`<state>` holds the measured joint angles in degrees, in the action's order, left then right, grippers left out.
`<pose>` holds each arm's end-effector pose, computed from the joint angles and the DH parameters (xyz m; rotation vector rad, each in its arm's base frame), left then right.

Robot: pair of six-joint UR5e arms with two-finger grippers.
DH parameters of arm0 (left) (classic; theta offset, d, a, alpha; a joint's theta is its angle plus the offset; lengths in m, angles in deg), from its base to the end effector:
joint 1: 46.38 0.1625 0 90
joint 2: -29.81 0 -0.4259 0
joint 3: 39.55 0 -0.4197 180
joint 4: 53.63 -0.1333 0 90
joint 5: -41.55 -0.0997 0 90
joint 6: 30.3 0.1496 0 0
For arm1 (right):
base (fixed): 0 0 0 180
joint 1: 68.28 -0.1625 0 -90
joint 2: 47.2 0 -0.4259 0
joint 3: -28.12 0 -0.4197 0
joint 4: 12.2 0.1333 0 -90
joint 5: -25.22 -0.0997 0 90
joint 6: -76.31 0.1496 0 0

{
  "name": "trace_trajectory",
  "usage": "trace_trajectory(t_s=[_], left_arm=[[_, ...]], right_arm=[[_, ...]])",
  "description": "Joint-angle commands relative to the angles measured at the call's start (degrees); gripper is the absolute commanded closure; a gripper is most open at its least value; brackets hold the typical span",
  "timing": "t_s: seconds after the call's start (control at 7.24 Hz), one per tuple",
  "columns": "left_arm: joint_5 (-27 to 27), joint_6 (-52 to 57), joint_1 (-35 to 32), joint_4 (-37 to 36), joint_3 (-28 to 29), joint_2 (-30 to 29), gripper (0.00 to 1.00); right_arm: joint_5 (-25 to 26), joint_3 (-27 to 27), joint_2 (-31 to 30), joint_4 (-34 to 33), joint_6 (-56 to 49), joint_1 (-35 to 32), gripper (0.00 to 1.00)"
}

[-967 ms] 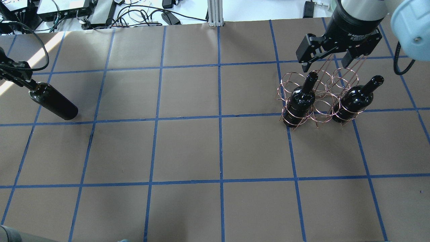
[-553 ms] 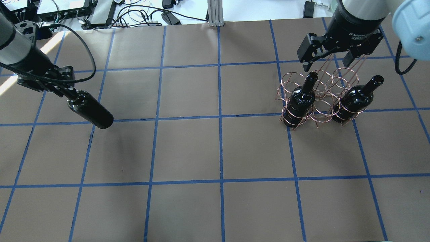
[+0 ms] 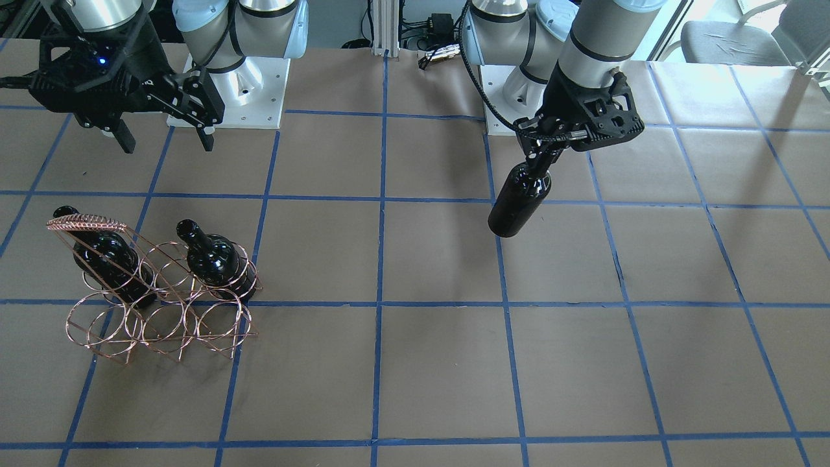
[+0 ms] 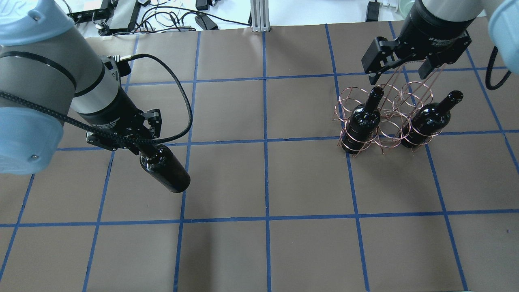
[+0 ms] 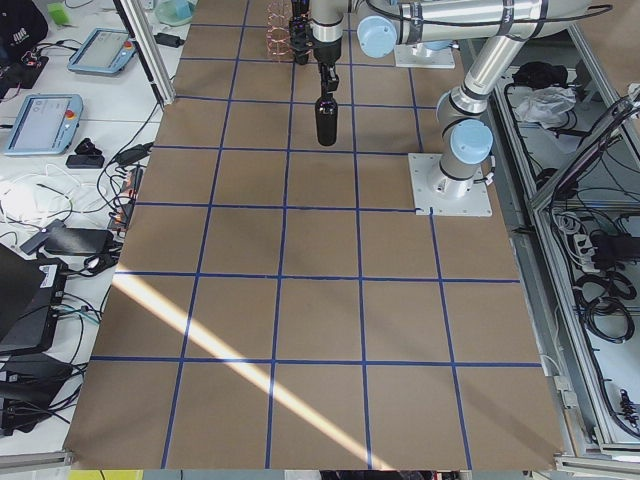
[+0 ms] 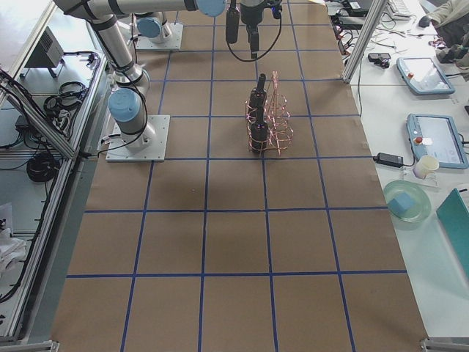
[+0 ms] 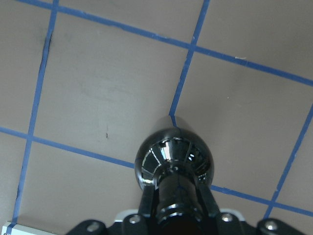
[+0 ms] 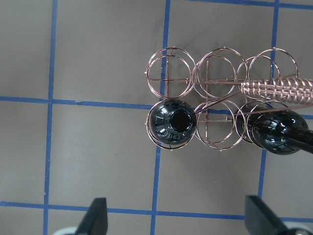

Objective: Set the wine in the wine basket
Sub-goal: 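Lift the dark bottle with the left gripper and swing it upright toward the table center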

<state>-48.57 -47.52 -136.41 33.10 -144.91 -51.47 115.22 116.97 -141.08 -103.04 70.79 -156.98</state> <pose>-0.1332 -0.4430 0.3797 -0.4676 3.0943 0.0905 0.1218 -0.5066 0.4856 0.1153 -3.1293 0.1603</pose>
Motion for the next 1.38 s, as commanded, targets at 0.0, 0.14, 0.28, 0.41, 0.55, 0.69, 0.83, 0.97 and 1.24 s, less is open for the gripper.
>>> trace_trajectory(t_s=[0.0, 0.14, 0.28, 0.41, 0.55, 0.69, 0.83, 0.97, 1.24], left_arm=[[0.46, -1.93, -0.76, 1.68, -1.6, 0.59, 1.0], [1.25, -3.77, -0.76, 1.33, -2.04, 0.68, 1.0], [1.17, -5.96, -0.76, -2.33, -2.31, 0.07, 1.0], [0.91, -6.68, -0.76, -2.8, -2.66, -0.72, 1.0], [0.82, -7.04, -0.76, -2.89, -2.84, -0.99, 1.0], [1.43, -7.74, -0.76, -3.24, -3.01, -1.77, 1.0], [1.52, -8.44, -0.94, -3.33, -3.01, -2.57, 1.0], [1.87, -11.06, -2.16, -3.24, -3.1, -3.1, 1.0], [1.34, -11.17, -3.31, -3.68, -3.01, -3.63, 1.0]], right_arm=[[0.17, 0.01, -2.44, 0.48, -0.02, 0.02, 0.0], [-0.09, 0.09, -2.01, 0.74, 0.07, 0.02, 0.0], [-0.1, 0.18, -1.75, 0.66, 0.07, -0.07, 0.0], [-0.01, 0.18, -1.92, 0.74, 0.07, -0.07, 0.0], [-0.01, 0.18, -2.18, 0.83, 0.07, -0.07, 0.0], [0.08, 0.1, -2.44, 0.83, 0.07, -0.24, 0.0], [0.08, 0.18, -2.36, 0.92, 0.16, -0.24, 0.0], [-0.27, 0.18, -2.36, 0.49, 0.16, -0.33, 0.0], [0.08, 0.18, -2.36, 0.92, 0.16, -0.24, 0.0]])
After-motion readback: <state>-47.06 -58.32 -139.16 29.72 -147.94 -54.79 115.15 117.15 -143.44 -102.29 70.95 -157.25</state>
